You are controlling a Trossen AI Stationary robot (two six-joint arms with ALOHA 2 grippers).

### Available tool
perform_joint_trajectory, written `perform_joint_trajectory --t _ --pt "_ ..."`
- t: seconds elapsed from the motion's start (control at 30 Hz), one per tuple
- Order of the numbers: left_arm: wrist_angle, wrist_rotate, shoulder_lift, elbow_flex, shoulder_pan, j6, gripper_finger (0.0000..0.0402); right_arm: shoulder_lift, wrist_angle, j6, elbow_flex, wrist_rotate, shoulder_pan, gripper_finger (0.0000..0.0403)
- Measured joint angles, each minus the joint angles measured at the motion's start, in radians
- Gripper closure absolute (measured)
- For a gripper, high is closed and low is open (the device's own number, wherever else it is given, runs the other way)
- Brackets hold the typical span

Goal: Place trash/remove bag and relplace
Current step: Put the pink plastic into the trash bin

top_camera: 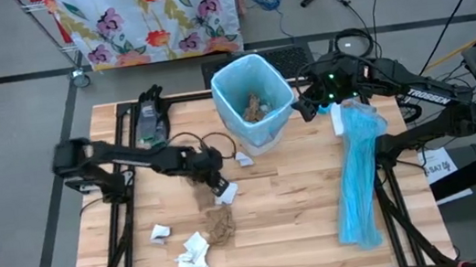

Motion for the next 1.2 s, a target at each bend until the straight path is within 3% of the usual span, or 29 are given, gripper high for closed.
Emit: perform_joint_trajectory --t 0.13,0.23,0.4,0.53,0.7,0.87,1.2 --pt "-0.327 -0.077 -0.140 0.115 -0.034 -0.026 0.0371 0.000 -0.020 0.003 -0.004 0.000 0.000 0.0200" --pt "-0.474 -0.165 -0.221 0.223 -0.053 -0.026 0.0371 0.000 -0.026 0.002 -0.018 0.001 0.000 0.0200" --pt "-0.518 -0.324 -0.328 0.384 -0.045 -0.040 0.0371 0.000 -0.014 -0.025 -0.057 0.008 0.000 0.0200" --pt "-0.448 -0.410 -0.332 0.487 -0.002 0.036 0.0368 0.003 -0.015 -0.022 -0.093 0.008 0.000 0.0200" --pt "-0.240 -0.379 -0.290 0.561 0.070 0.210 0.0362 0.004 -0.057 -0.004 -0.134 -0.004 0.000 0.0200" --pt "-0.144 -0.304 -0.181 0.613 0.131 0.293 0.0360 0.003 -0.145 0.003 -0.162 -0.004 0.001 0.0200" --pt "-0.034 -0.141 0.063 0.719 0.244 0.319 0.0358 -0.051 -0.187 0.027 -0.179 0.000 0.096 0.0200"
